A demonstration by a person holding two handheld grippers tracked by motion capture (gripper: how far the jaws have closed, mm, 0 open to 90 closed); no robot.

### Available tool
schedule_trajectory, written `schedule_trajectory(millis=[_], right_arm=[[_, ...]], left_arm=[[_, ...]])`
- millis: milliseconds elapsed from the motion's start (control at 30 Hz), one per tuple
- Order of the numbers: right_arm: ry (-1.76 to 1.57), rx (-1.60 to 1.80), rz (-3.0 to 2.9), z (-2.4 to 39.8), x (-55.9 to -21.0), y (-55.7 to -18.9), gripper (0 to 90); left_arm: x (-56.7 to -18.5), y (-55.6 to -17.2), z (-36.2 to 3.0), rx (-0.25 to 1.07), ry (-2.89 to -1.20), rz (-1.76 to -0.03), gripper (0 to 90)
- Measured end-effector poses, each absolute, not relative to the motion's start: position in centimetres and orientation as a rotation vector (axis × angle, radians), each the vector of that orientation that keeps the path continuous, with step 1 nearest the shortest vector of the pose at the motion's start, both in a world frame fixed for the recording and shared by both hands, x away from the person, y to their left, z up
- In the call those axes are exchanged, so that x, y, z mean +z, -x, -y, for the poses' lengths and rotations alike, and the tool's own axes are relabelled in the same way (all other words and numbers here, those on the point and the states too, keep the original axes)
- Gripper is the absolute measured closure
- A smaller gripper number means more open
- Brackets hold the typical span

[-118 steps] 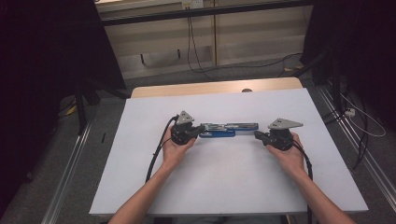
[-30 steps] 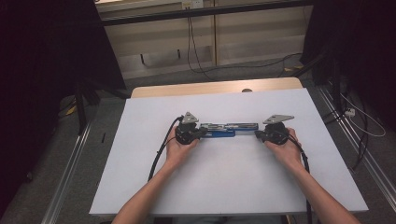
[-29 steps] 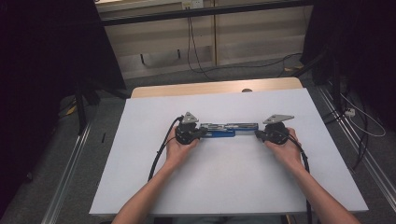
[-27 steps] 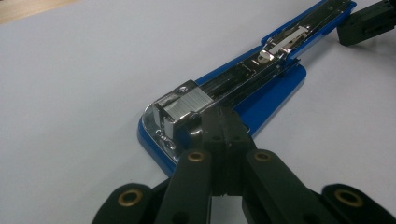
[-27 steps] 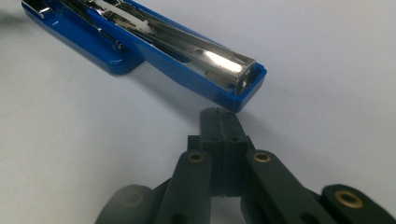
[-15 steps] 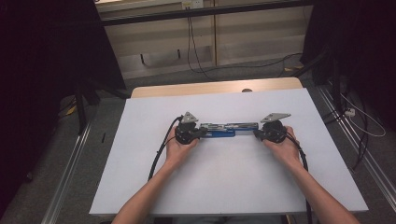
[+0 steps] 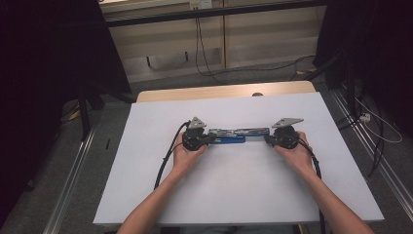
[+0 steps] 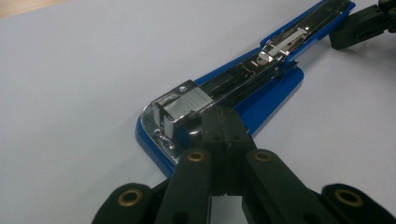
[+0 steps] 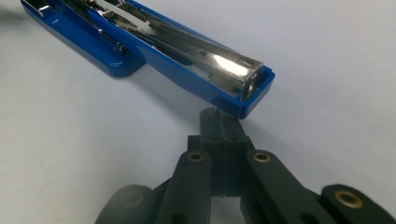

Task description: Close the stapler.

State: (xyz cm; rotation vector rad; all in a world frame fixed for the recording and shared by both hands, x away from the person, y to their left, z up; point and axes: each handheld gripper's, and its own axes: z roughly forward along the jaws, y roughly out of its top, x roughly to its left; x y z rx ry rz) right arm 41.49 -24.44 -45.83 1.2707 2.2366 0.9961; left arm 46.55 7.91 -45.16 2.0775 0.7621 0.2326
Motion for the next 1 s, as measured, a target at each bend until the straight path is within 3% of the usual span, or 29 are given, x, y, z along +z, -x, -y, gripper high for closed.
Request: schedule_trajectory(millis=[1000], right_arm=[[-1.297,1.086,-2.181,24.00,-45.73,-41.41,90.0]], left_arm=[[-45.20,-46.42,-7.83,0.236,-2.071,-0.769,90.0]])
